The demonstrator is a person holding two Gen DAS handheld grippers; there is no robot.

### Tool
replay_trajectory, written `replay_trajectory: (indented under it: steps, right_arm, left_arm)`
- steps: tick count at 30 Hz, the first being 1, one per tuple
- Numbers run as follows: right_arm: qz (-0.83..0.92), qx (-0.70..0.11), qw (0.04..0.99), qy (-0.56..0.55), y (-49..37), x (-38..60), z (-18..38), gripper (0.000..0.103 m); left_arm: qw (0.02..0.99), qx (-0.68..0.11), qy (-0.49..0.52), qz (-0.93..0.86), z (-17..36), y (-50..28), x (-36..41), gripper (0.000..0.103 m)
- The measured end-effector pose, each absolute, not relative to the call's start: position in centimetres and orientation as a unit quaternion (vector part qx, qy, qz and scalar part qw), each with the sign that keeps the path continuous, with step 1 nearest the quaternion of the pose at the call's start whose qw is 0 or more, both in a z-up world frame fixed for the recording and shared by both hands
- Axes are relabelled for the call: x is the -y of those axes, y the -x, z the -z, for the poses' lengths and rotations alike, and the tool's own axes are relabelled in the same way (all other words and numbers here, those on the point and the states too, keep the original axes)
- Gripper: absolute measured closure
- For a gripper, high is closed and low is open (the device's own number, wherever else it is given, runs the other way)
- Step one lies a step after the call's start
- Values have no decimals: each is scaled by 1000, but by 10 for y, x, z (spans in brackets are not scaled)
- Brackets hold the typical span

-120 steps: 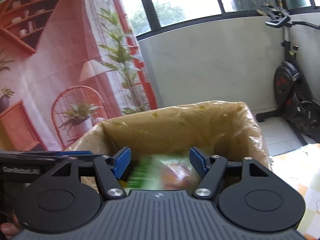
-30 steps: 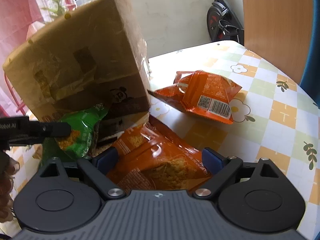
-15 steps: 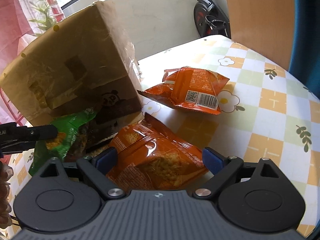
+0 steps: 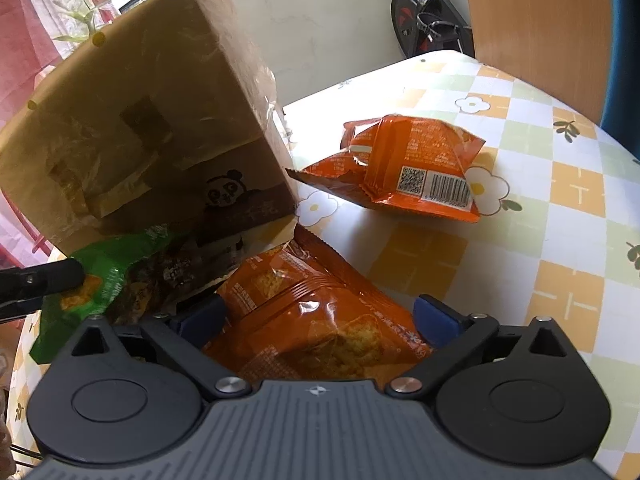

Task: Organize snacks
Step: 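Close the left tool on the green bag while the right tool closes on the orange bag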

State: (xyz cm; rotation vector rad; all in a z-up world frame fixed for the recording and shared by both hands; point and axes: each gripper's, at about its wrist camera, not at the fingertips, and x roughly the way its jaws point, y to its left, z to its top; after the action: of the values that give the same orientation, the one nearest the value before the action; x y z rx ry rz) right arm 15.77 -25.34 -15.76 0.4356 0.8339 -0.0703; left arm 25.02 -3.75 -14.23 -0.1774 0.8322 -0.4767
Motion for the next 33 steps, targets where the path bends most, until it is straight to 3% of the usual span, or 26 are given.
replay_trajectory:
  steps: [7,10,11,12,24,30,33]
  right_arm:
    - [30,-405,888,-217,-158,253,160,2]
    - [22,-396,891,-218,-156,252,158,15]
    - [14,-389,895,-219,-155,252,156,28]
    - [6,-382,898,-218,-154,251,153,34]
    - [0,-375,903,-209,-155,245,148,45]
    - [-9,-377,902,-210,-155,244,149,40]
    - [0,-384,897,-220,-155,247,150,25]
  left_arm:
    - [888,-392,84,226,137,-245,30,25]
    - [889,-390,85,224,135,-243,28,25]
    - [890,-389,85,223,135,-243,27,25]
    - [890,-389,85,222,135,-242,26,25]
    - [895,-381,95,212,130,-237,14,25]
    - [900,-372,103,201,126,-229,3,25]
    - [902,-370,105,198,124,-225,-1,25]
